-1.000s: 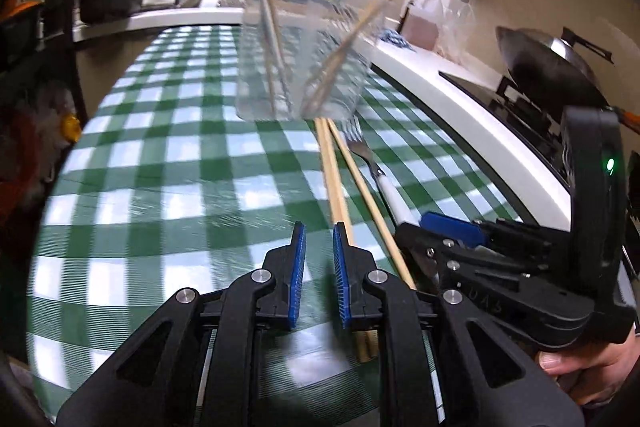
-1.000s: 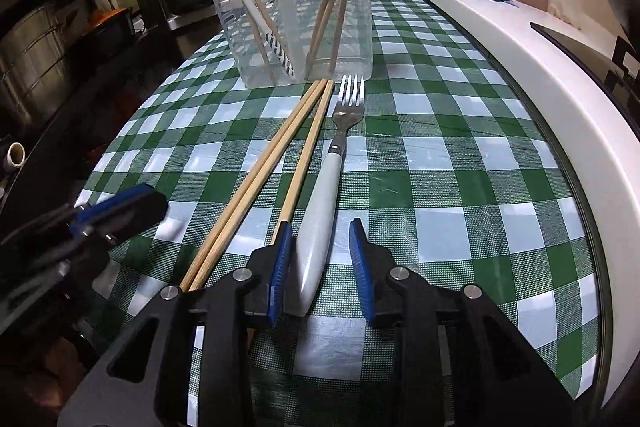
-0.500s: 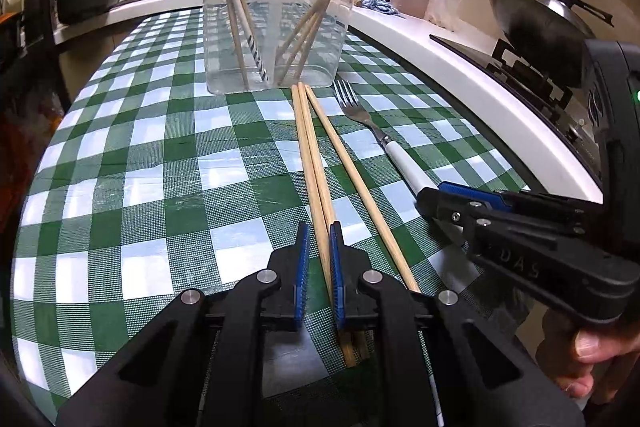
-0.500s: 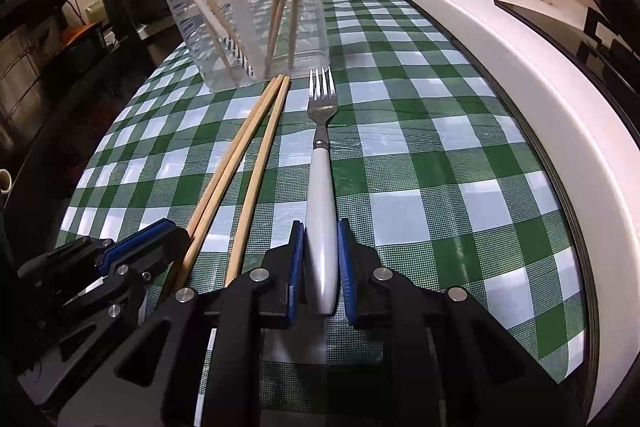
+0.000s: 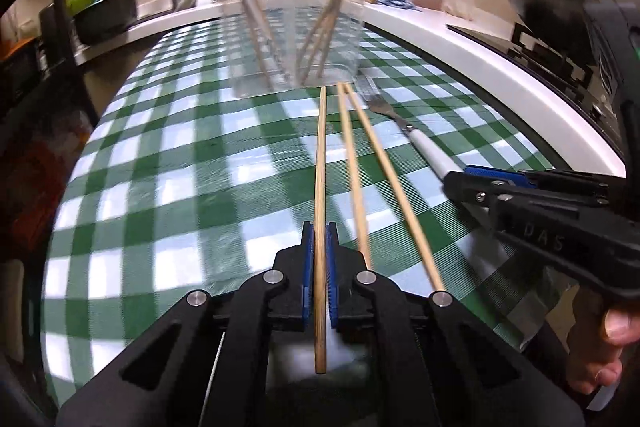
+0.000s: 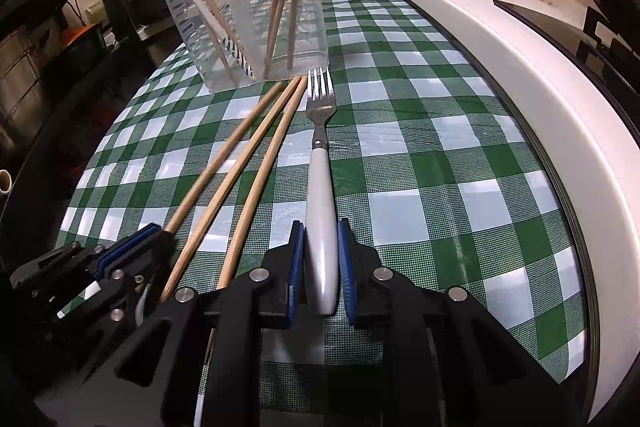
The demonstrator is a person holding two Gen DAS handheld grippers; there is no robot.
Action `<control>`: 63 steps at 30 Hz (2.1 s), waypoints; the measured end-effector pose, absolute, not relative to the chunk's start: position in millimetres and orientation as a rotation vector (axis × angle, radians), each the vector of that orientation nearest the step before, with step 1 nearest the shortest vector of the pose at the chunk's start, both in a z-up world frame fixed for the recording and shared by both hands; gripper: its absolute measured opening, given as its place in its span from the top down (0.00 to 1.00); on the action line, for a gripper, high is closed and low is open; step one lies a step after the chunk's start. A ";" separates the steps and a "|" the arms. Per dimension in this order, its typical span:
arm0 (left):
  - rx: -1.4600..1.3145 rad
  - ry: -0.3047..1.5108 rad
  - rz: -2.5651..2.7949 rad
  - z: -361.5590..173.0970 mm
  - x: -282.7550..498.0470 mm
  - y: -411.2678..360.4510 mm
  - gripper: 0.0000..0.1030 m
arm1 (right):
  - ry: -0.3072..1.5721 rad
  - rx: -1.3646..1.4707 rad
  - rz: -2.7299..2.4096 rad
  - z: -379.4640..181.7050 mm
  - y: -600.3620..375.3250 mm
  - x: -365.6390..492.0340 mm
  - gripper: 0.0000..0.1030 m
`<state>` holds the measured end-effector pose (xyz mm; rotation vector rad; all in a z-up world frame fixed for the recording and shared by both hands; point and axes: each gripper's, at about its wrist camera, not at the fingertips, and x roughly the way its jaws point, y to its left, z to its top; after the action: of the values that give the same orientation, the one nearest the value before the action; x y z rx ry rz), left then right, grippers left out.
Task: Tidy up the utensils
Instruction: 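Grasp the white-handled fork with the right tool while the left tool grasps a chopstick, then lift the fork and chopstick and carry both over the clear container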
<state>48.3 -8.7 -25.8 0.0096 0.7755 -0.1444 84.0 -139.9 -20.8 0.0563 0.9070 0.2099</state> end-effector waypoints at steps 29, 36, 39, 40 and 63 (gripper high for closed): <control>-0.080 0.713 0.011 -31.5 33.9 22.9 0.94 | 0.892 0.057 0.109 -20.4 -150.0 76.6 0.83; -0.062 0.714 0.004 -33.5 33.8 17.8 0.94 | 0.888 0.035 0.089 -21.0 -145.6 72.0 0.82; -0.061 0.713 0.002 -33.6 33.8 17.0 0.94 | 0.884 0.031 0.087 -21.4 -145.5 71.5 0.82; -0.059 0.712 0.001 -33.7 33.9 16.7 0.94 | 0.882 0.026 0.085 -21.6 -144.8 71.1 0.82; -0.019 0.680 -0.016 -29.4 28.8 9.5 0.94 | 0.852 0.027 0.097 -14.9 -145.2 69.3 0.83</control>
<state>28.8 9.5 -29.4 -0.0191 0.6805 -0.0158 69.3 -145.2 -14.9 0.0271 0.8522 0.0973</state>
